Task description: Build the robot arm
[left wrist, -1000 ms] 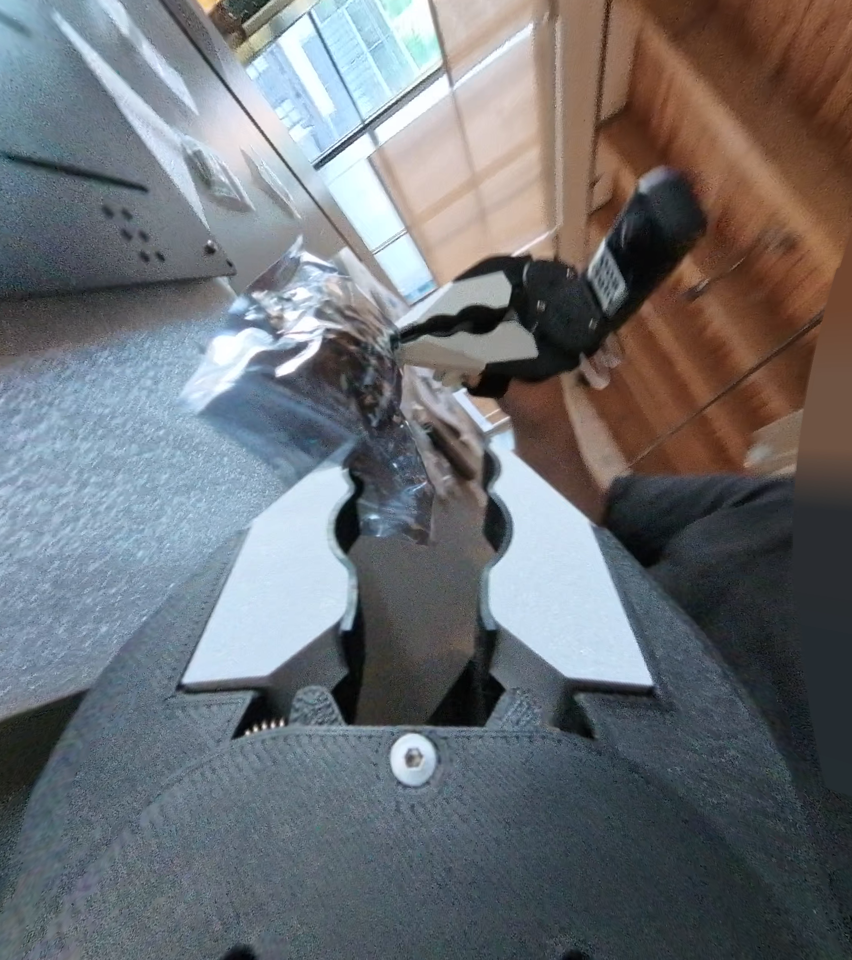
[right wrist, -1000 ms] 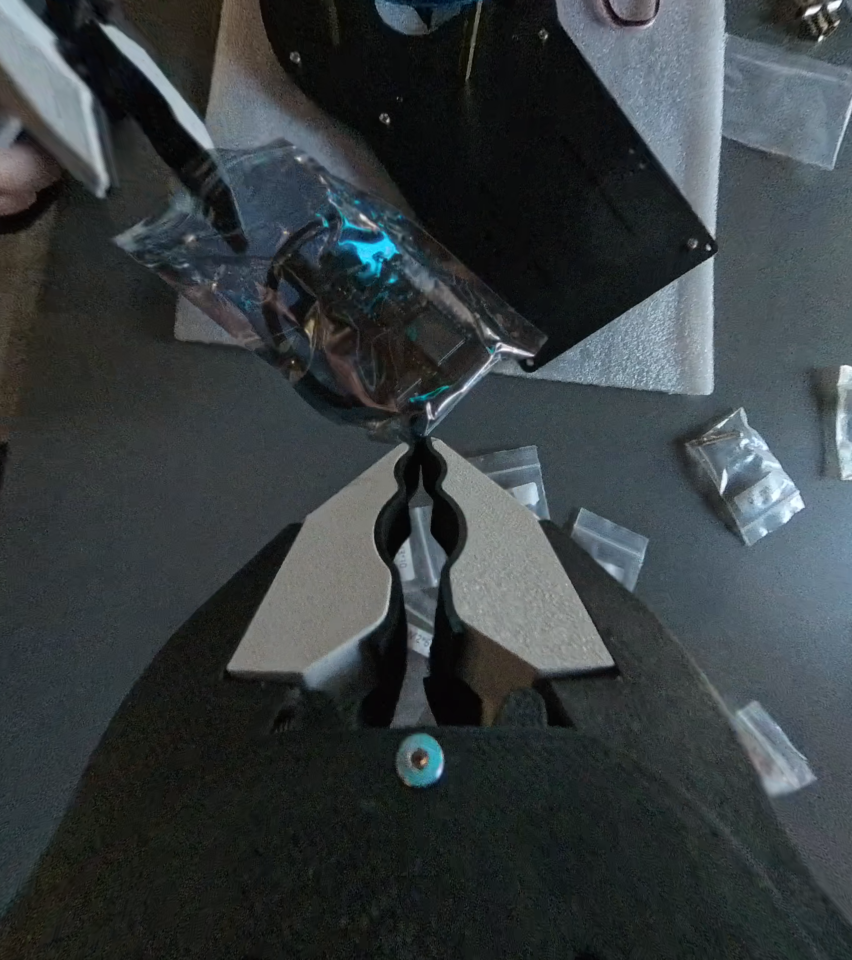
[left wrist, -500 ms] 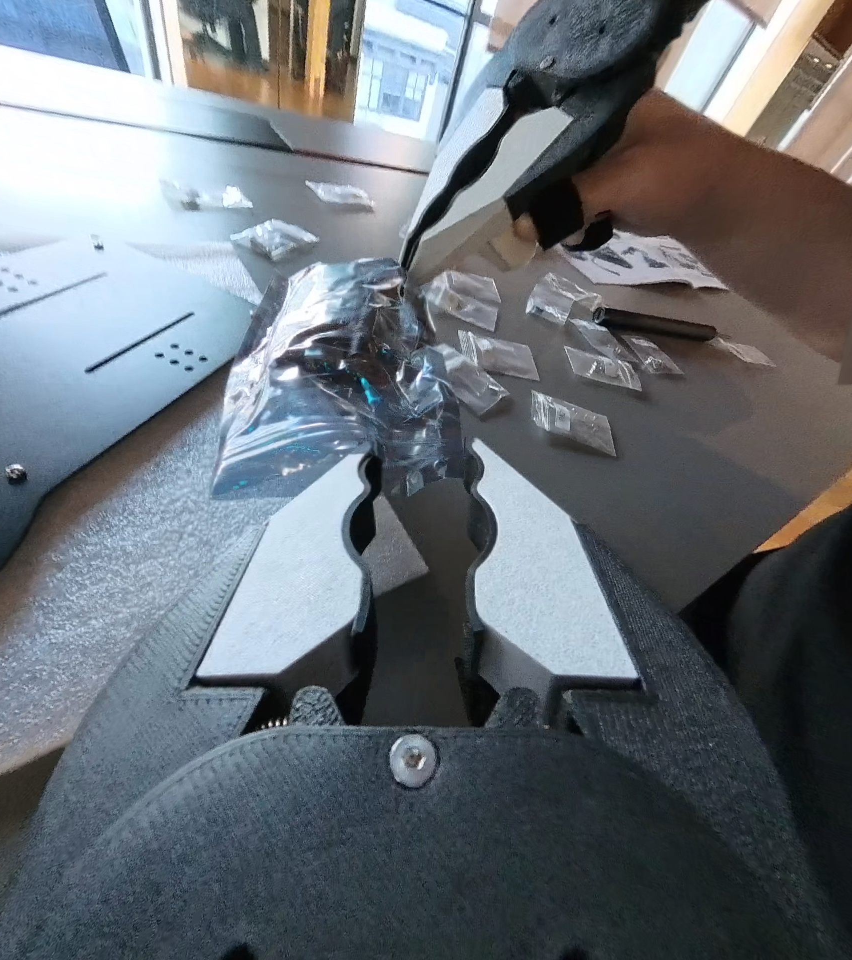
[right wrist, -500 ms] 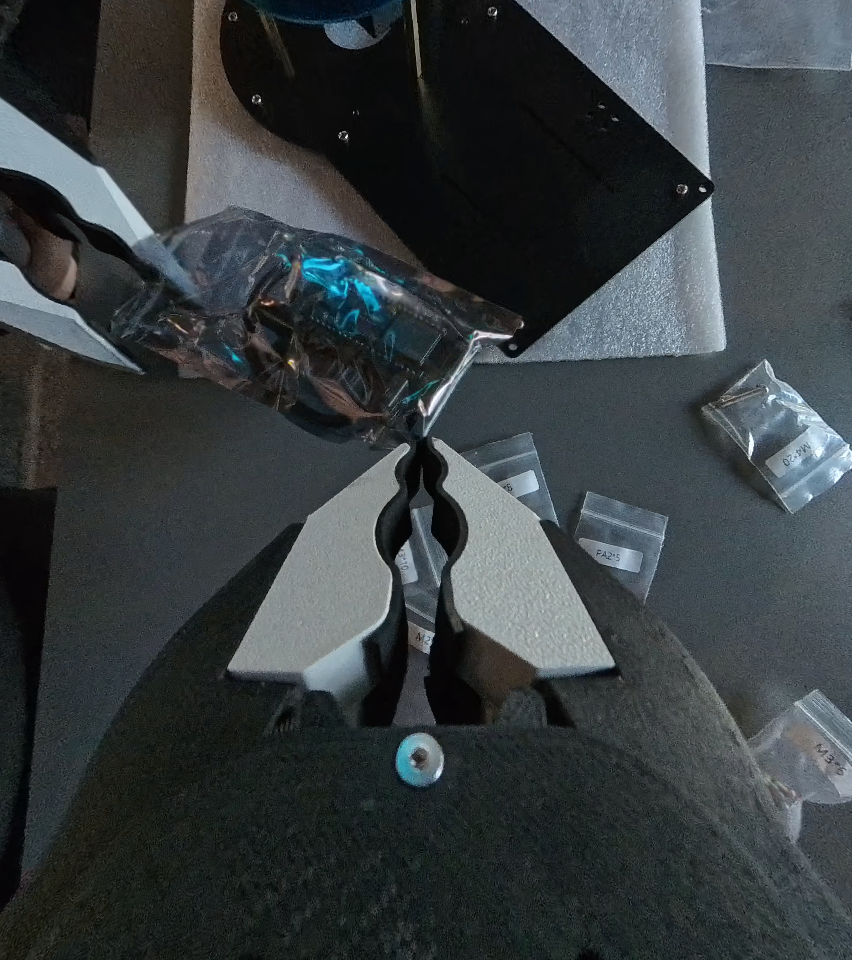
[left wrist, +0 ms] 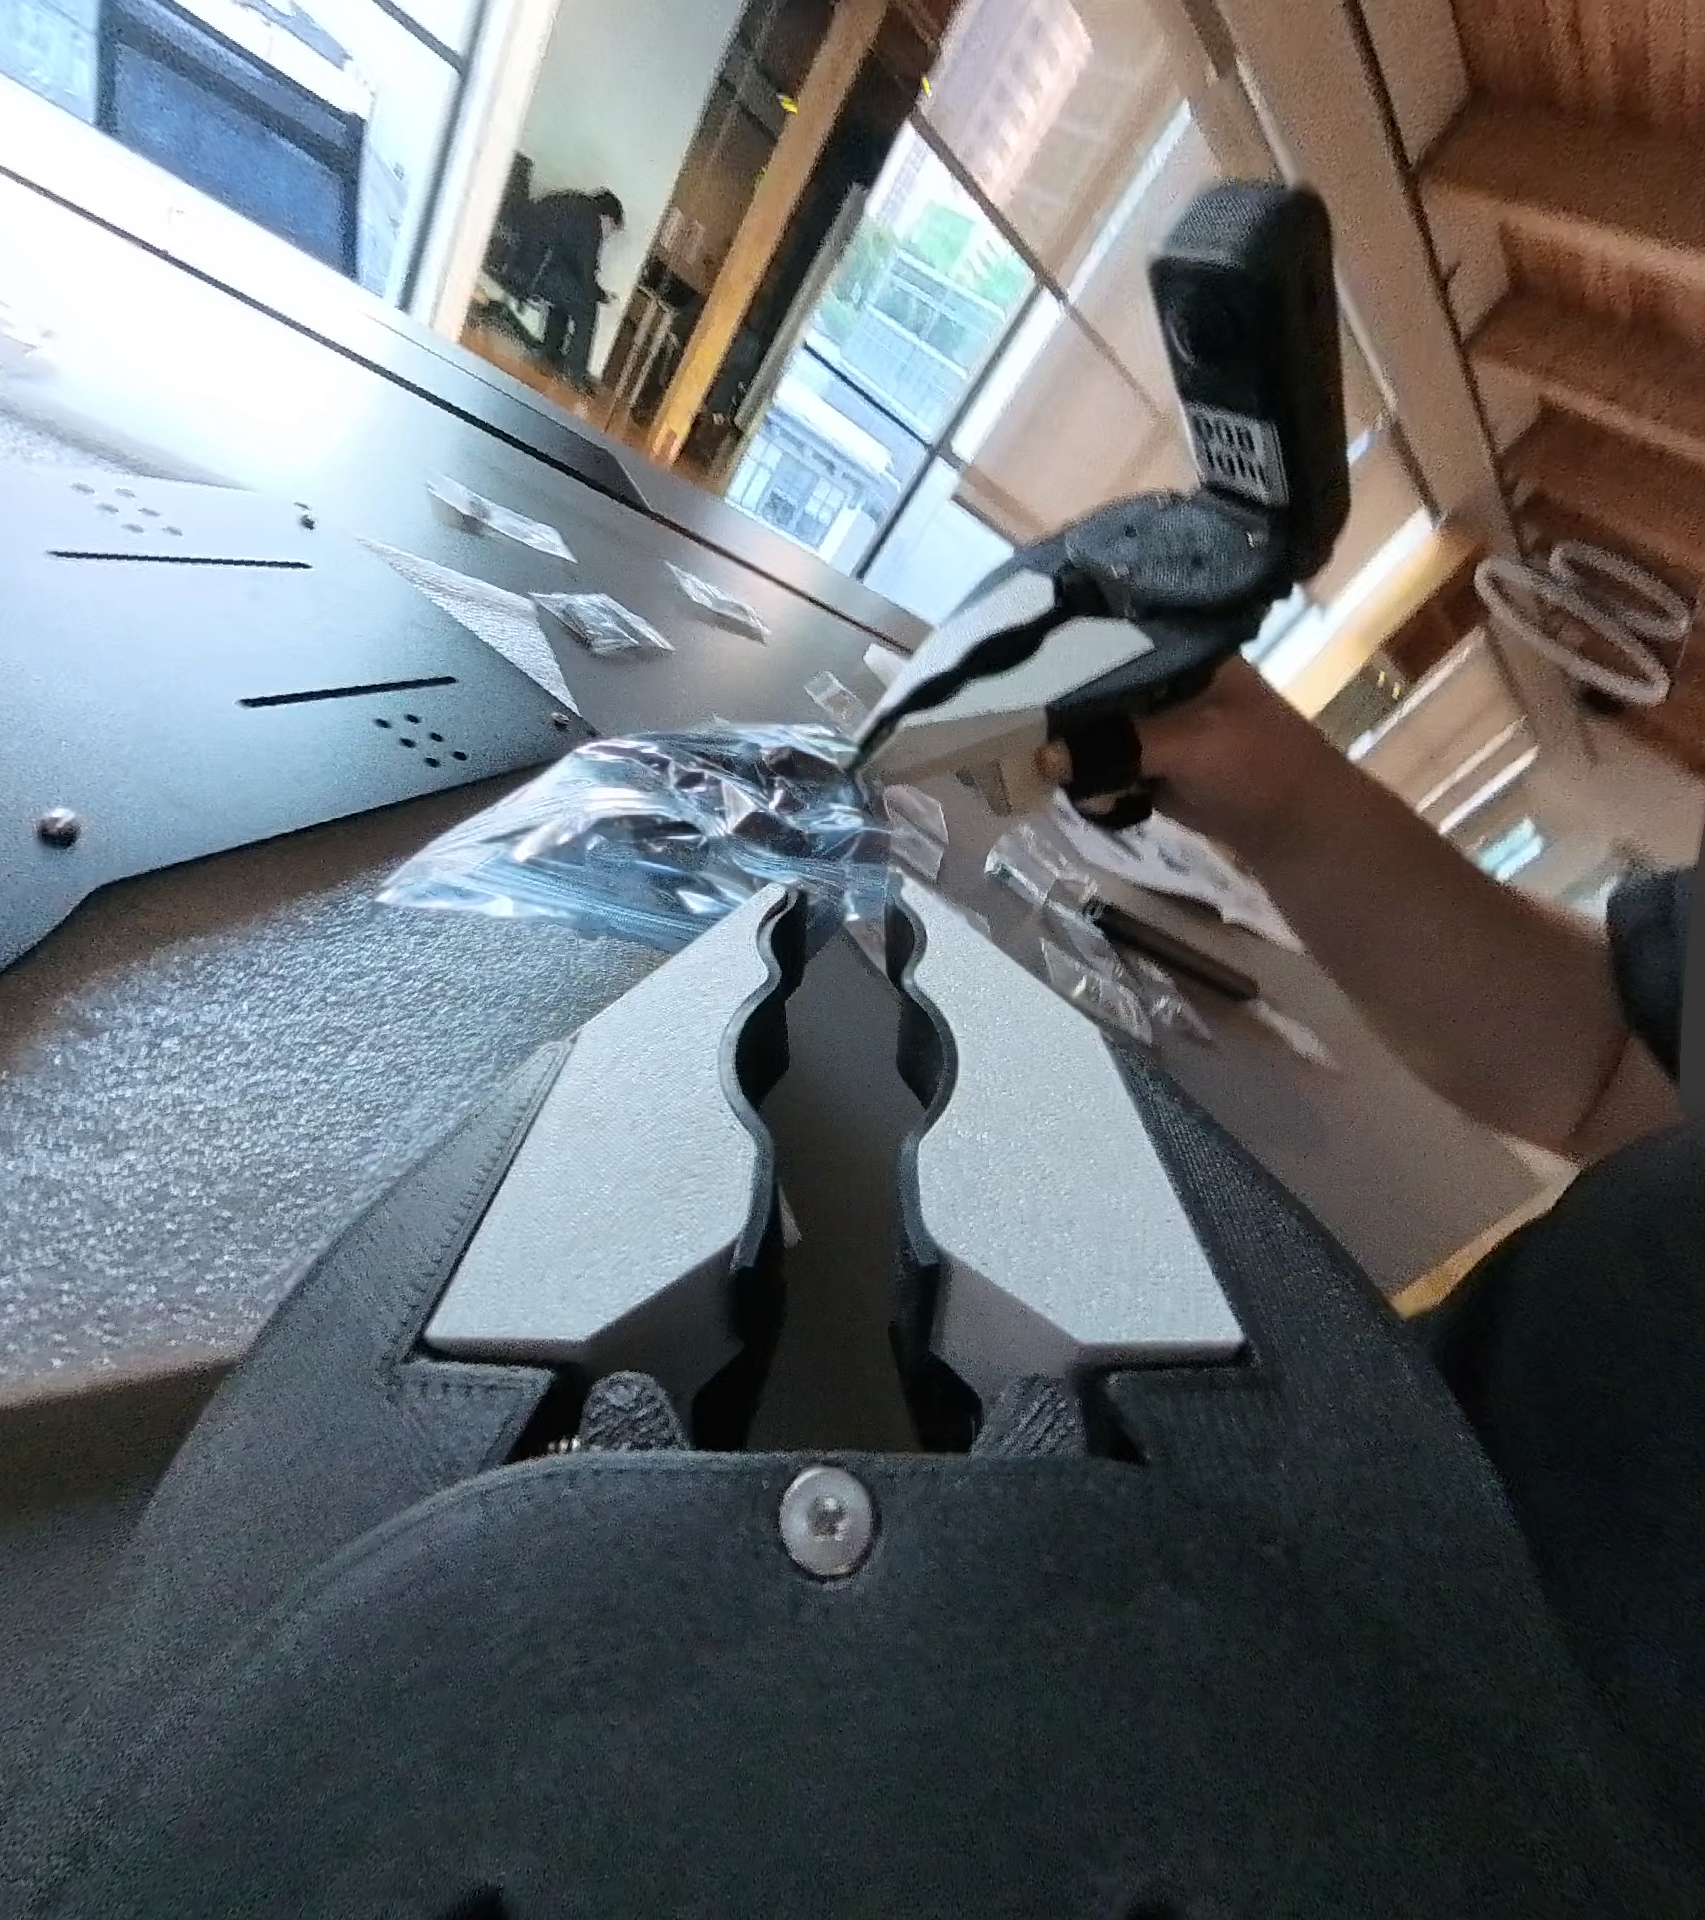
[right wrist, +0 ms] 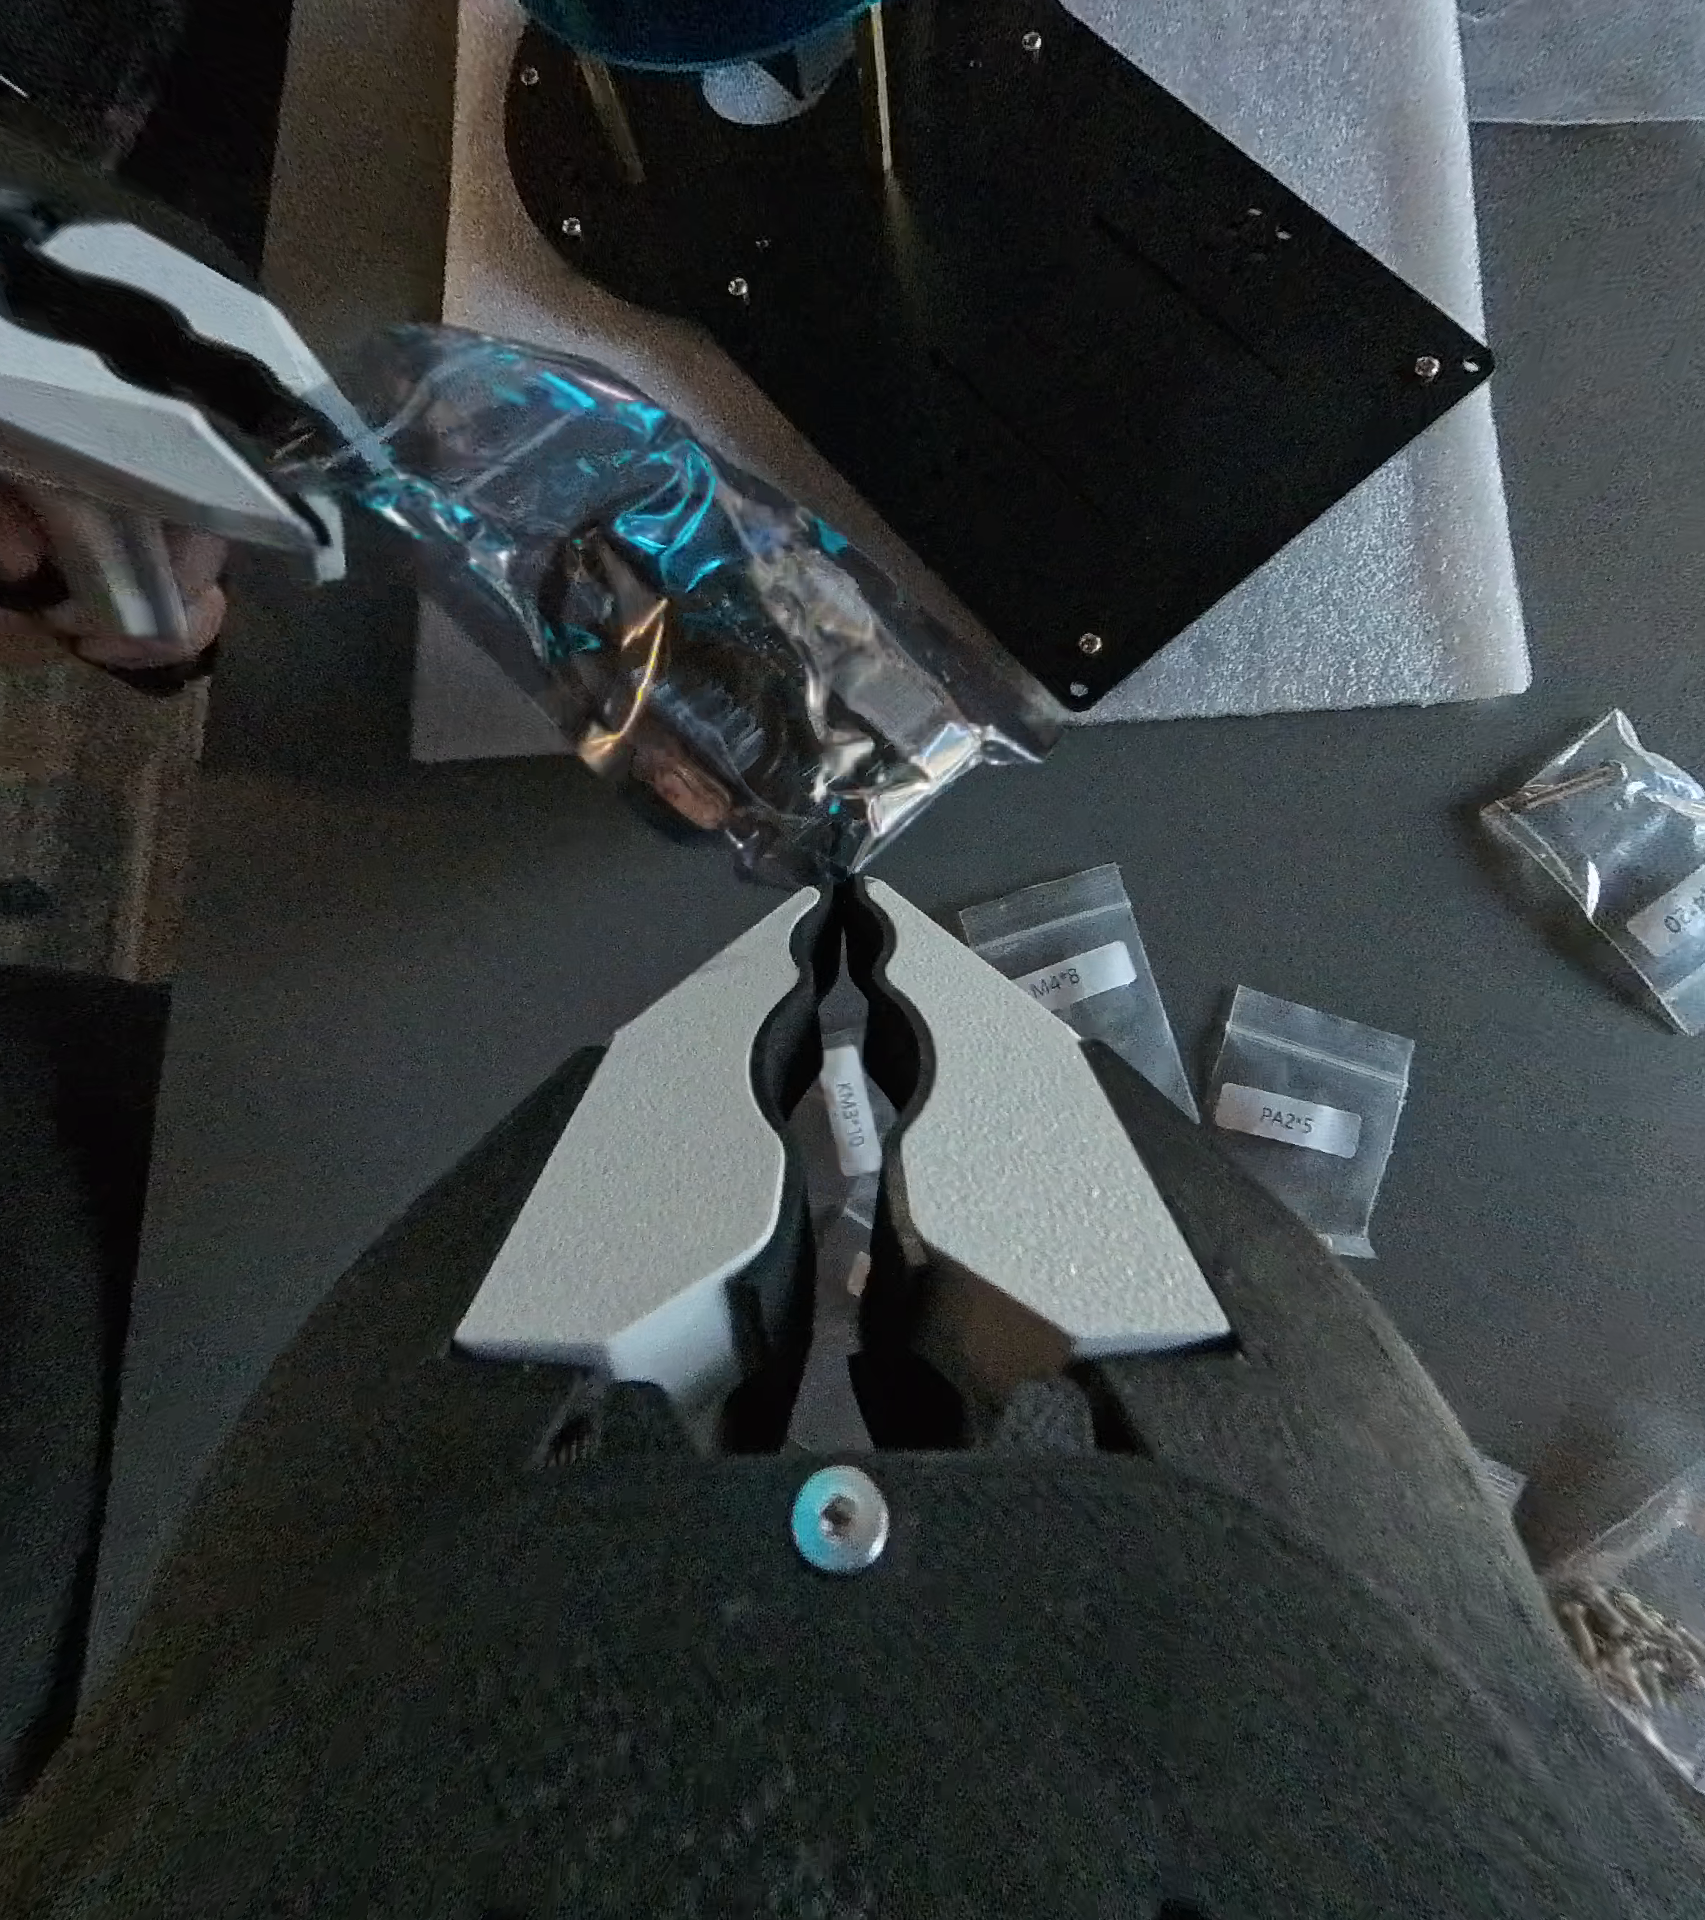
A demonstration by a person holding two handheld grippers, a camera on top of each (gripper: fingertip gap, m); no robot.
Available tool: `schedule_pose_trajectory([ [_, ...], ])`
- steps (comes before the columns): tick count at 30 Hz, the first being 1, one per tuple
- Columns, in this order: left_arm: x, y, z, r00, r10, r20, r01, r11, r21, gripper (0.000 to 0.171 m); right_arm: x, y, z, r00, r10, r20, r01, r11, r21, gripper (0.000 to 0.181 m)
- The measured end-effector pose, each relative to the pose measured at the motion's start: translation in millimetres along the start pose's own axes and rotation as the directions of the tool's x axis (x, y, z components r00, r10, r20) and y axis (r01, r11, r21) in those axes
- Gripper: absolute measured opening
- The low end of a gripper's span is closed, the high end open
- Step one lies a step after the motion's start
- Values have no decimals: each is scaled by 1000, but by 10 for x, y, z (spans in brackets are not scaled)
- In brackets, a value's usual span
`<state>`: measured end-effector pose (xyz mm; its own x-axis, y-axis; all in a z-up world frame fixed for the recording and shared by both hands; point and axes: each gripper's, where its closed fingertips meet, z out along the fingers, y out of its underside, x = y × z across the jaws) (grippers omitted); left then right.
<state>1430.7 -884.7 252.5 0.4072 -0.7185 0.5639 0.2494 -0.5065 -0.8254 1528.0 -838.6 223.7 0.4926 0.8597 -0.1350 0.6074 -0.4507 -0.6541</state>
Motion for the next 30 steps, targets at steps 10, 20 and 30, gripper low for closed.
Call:
schedule_pose_trajectory([
  [10, -81, 103, -2, 952, -298, -66, 296, 955, -32, 29, -88, 91, -10, 992, -123, -29, 121, 991, -54, 0],
  [20, -146, 44, -29, 923, -374, -89, 377, 926, 25, 12, -257, 159, 76, 980, -198, 29, 200, 978, -55, 0],
  [30, -132, 245, -19, 963, -267, -28, 261, 955, -139, 4, -195, 42, -37, 985, -156, 74, 158, 987, -16, 0],
])
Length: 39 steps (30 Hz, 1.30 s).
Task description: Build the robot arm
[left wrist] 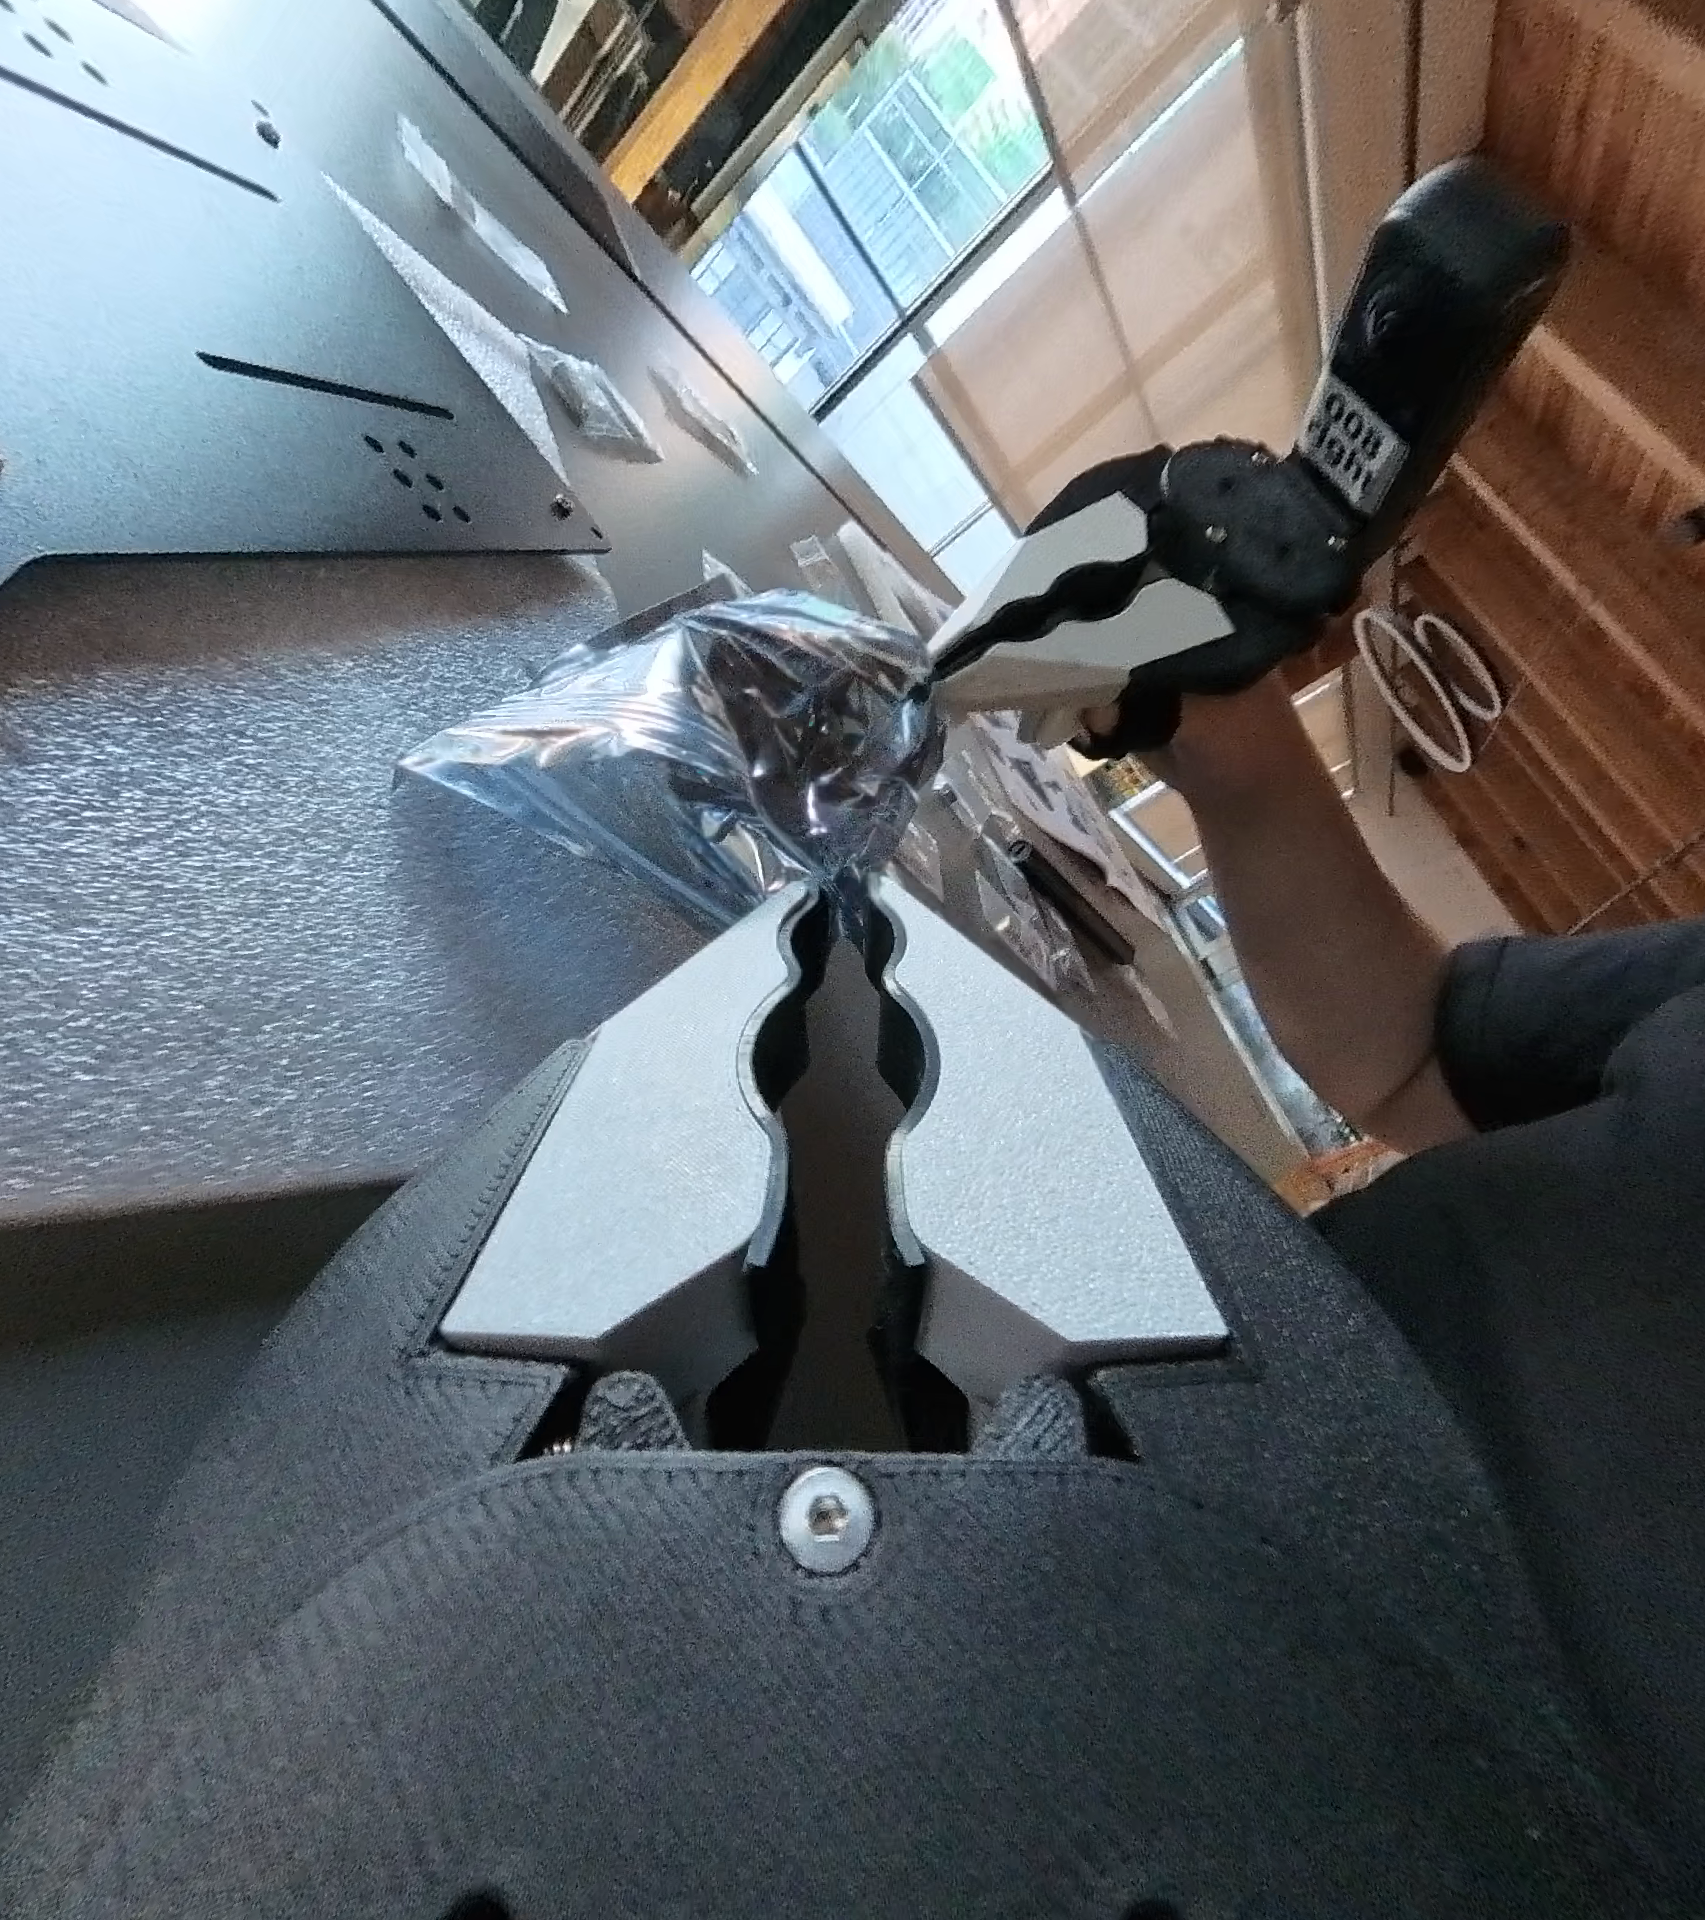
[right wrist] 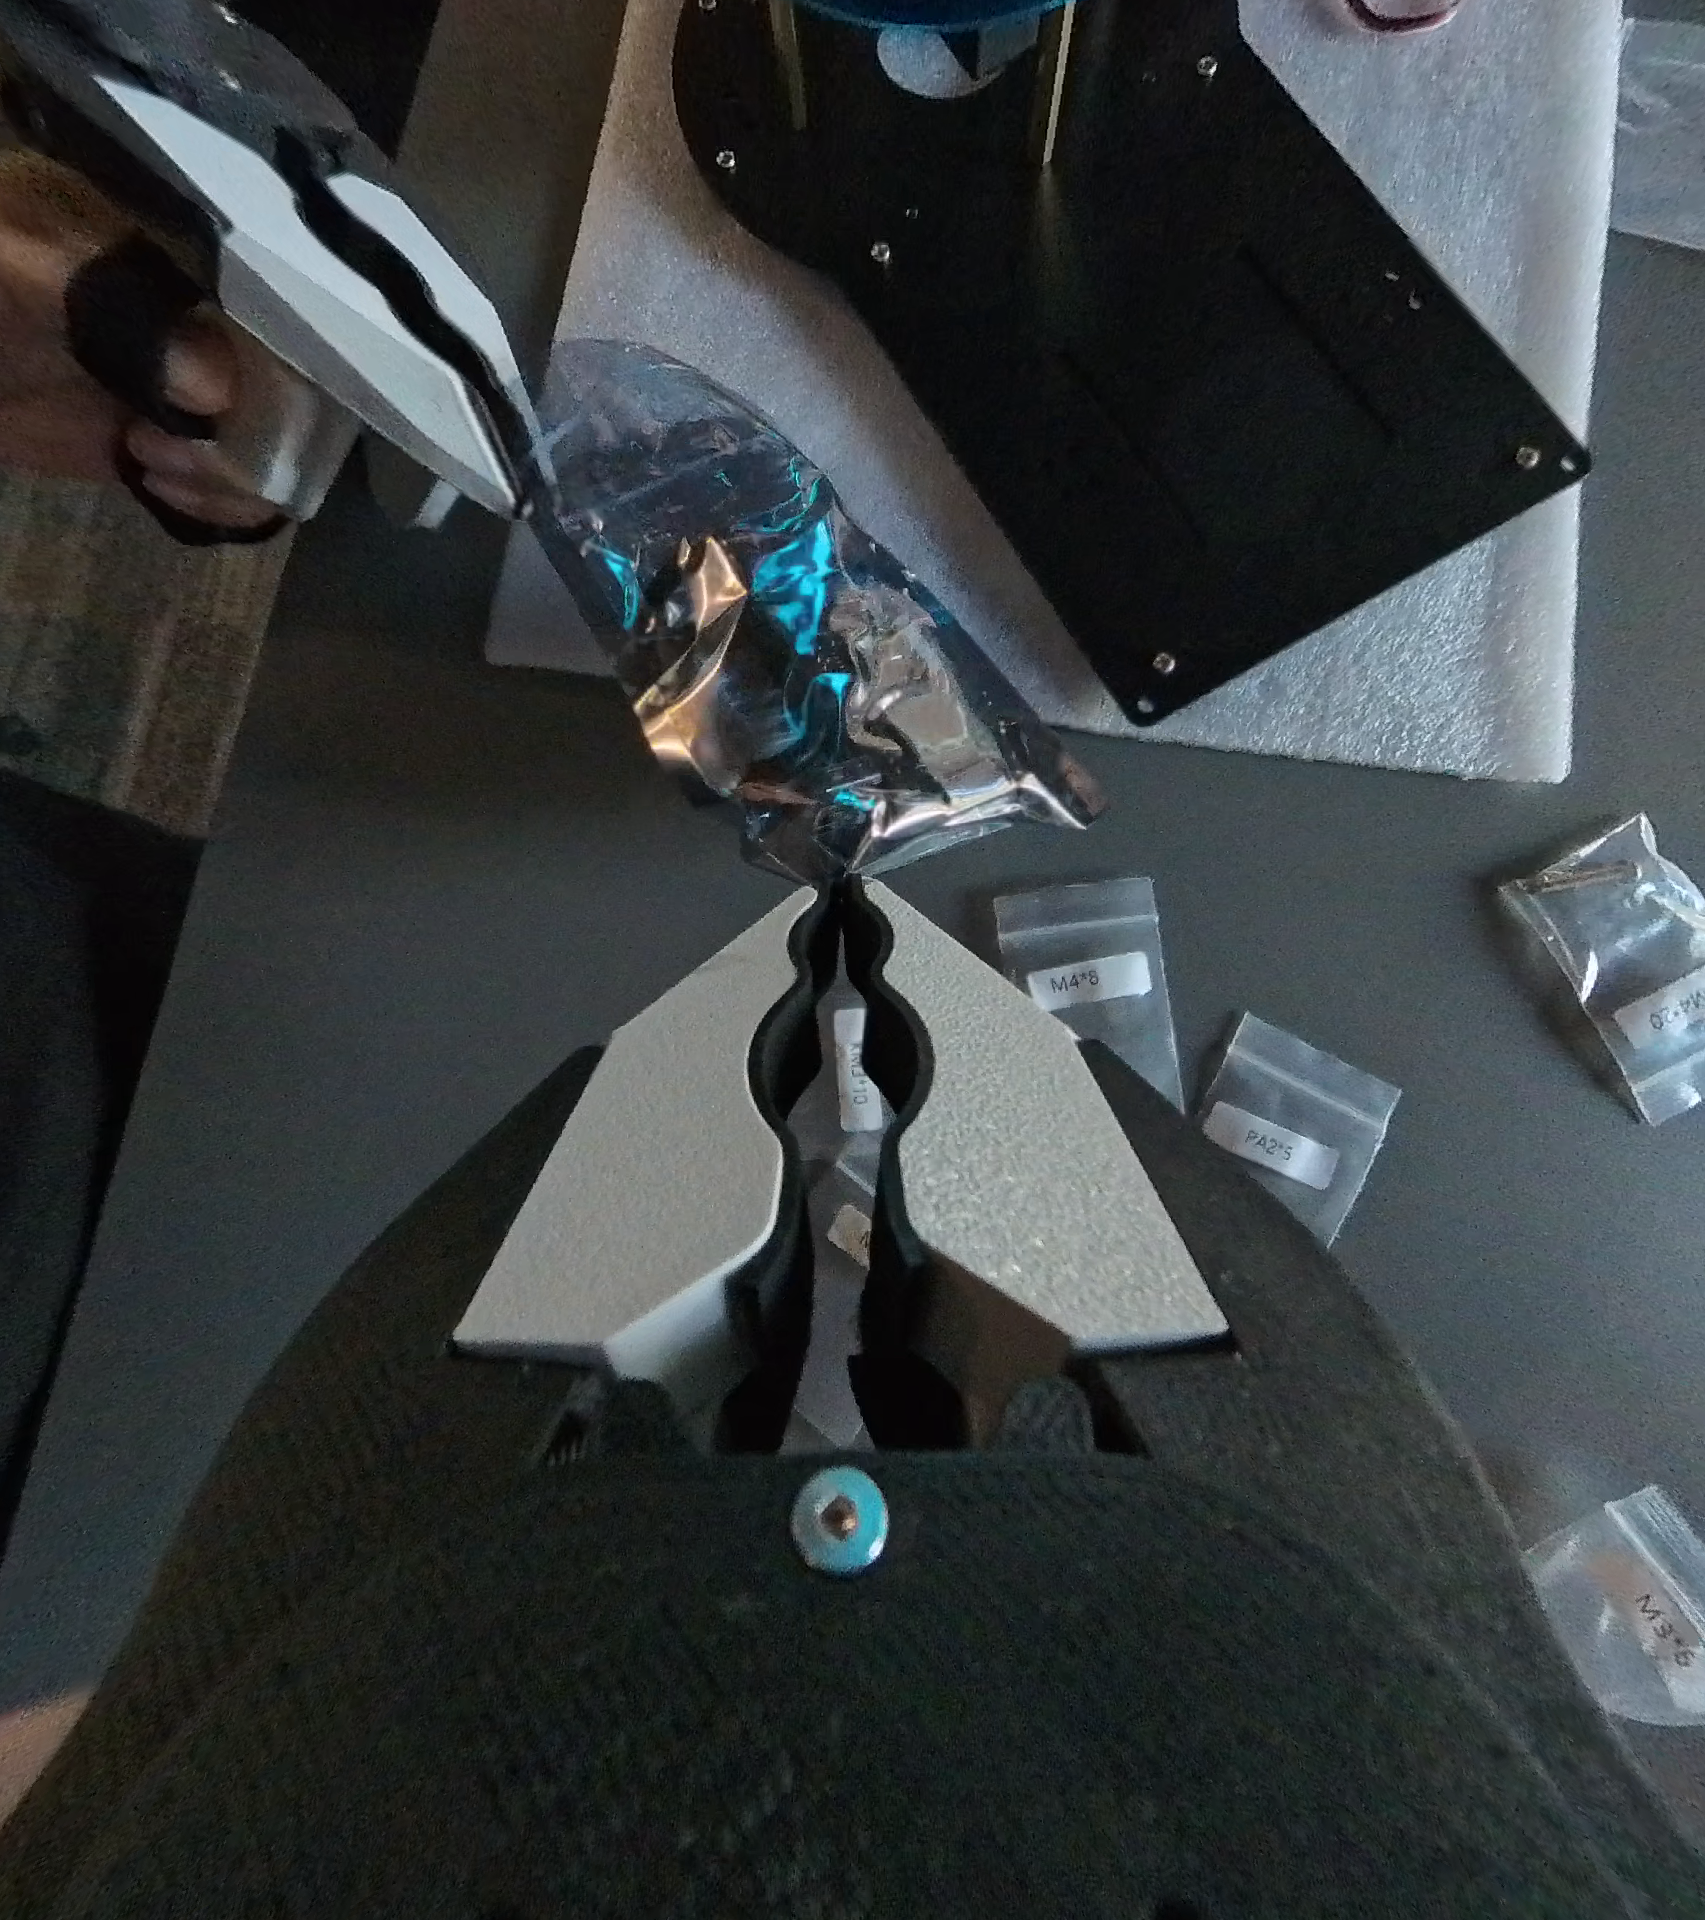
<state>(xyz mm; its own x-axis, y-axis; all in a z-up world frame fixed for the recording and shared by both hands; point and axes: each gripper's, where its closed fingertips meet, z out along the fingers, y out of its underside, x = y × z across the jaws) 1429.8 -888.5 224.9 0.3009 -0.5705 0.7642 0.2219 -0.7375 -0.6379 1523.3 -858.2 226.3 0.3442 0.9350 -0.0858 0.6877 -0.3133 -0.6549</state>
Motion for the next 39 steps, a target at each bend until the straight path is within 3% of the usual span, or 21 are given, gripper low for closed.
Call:
schedule_pose_trajectory([
  [3, 18, -4, -6, 997, -59, -41, 59, 998, 11, 2, 25, -62, -30, 999, 41, 30, -40, 999, -18, 0],
  [6, 84, -87, -37, 962, -206, -180, 221, 973, 64, 0, 36, -84, -15, 991, 109, 84, -104, 993, -60, 0],
  [8, 98, -109, -49, 956, -213, -204, 233, 969, 79, 0, 46, -106, -14, 992, 107, 71, -101, 991, -90, 0],
  [13, 48, -64, -11, 967, -210, -147, 218, 975, 42, 0, 103, -156, -41, 997, 77, 29, -73, 988, -138, 0],
  [16, 22, -1, 23, 974, -204, -97, 201, 979, -46, 4, 123, -170, -40, 995, -74, -62, 59, 975, -212, 0],
  [19, 23, -47, -39, 982, -176, -74, 172, 984, -52, 17, 180, -210, -39, 993, -96, -68, 78, 972, -223, 0],
  [25, -165, -163, -263, 996, -72, 57, 74, 997, -31, 20, 125, -458, -76, 963, -241, -120, 212, 953, -215, 0],
  [27, -215, -157, -267, 995, -64, 72, 67, 997, -41, 20, 176, -480, -94, 931, -324, -171, 272, 924, -267, 0],
  [29, -258, -77, -223, 994, -47, 101, 55, 996, -75, 20, 197, -523, -79, 941, -287, -179, 243, 942, -232, 0],
  [32, -235, -16, -161, 990, 29, 138, -14, 994, -106, 18, 225, -590, -118, 889, -388, -244, 326, 910, -257, 0],
  [34, -245, 4, -140, 980, 86, 178, -64, 990, -128, 18, 224, -598, -88, 916, -328, -232, 279, 934, -222, 0],
  [37, -250, 5, -113, 972, 111, 205, -86, 988, -125, 19, 246, -689, -116, 857, -418, -300, 362, 904, -226, 0],
  [39, -257, -10, -115, 974, 90, 207, -69, 992, -110, 18, 233, -625, -35, 899, -351, -261, 303, 930, -208, 0],
])
